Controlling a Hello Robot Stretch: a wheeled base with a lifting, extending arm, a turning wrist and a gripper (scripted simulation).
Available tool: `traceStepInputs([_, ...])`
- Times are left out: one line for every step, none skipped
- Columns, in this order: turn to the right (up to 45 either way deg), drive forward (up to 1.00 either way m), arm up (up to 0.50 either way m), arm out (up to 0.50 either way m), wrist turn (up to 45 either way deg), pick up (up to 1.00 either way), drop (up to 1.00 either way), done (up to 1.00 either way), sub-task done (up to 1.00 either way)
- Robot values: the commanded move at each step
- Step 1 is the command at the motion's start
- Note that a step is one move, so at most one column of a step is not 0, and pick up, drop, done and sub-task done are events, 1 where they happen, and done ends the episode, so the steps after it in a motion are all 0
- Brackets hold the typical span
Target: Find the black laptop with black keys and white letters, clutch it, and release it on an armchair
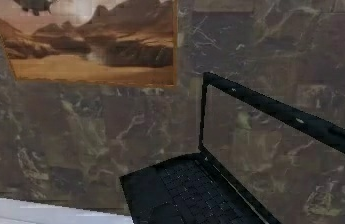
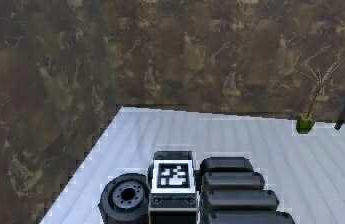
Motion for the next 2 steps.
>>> traceStepInputs([-42.0,0.00,0.00,0.00,0.0,0.00,0.00,0.00,0.00])
traceStepInputs([0.0,0.35,0.00,0.00,0.0,0.00,0.00,0.00,0.00])
